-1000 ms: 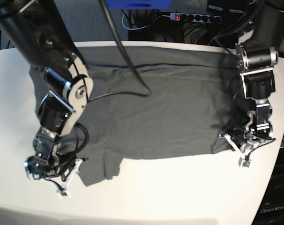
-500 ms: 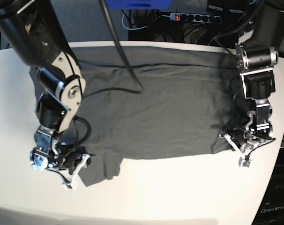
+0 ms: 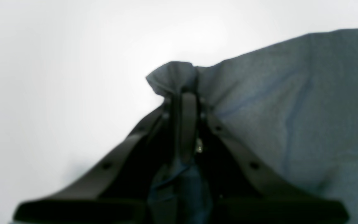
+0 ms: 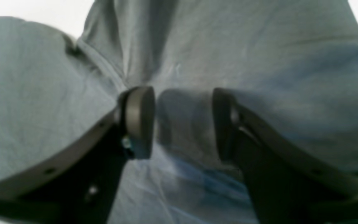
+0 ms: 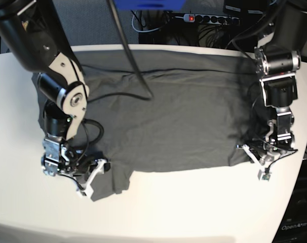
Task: Fold the T-shirt properly
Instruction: 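Lower the right gripper and pinch the hem corner fabric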
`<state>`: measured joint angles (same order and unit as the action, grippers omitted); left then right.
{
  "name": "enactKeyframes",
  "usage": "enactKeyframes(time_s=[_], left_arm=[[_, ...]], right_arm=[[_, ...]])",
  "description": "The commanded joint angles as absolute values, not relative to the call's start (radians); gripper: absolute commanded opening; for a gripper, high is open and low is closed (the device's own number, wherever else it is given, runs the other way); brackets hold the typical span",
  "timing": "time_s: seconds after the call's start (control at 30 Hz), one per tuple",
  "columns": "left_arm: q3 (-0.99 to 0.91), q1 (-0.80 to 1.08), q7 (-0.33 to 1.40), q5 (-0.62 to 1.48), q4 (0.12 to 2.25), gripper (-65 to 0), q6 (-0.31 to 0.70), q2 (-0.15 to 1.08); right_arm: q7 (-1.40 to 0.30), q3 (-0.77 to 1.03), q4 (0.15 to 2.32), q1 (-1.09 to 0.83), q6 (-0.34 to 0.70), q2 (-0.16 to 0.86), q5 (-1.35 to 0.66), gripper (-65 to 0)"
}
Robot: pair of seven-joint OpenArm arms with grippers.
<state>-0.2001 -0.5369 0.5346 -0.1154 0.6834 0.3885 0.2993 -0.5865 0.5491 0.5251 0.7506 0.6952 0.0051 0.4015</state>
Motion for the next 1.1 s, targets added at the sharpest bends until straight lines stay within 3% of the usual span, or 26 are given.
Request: enactKeyframes(time_s=[0.0,0.33,0.9,1.07], left_arm=[[-0.2,-0.556,0.549,-0.119,0.693,-62.5,0.394,0.306],[-0.2,-0.556,0.547,-0.119,0.693,-62.5,0.394,0.306],[-0.2,-0.556,0.547,-0.119,0.693,-62.5,0.394,0.306],[-0.2,-0.556,0.547,-0.119,0.693,-62.5,0.394,0.308]], right_arm=[[-0.572,0.544,0.538,0.792,0.698,0.01,0.39,-33.1],[-0.545,0.438,0.536,0.791,0.698,0.038,0.394,-32.8],[-0.475,0.437,0.533,0.725,0.698,0.062,0.394,-32.6],[-0.475,0.437,0.533,0.711,0.698,0.064,0.394,-28.6]])
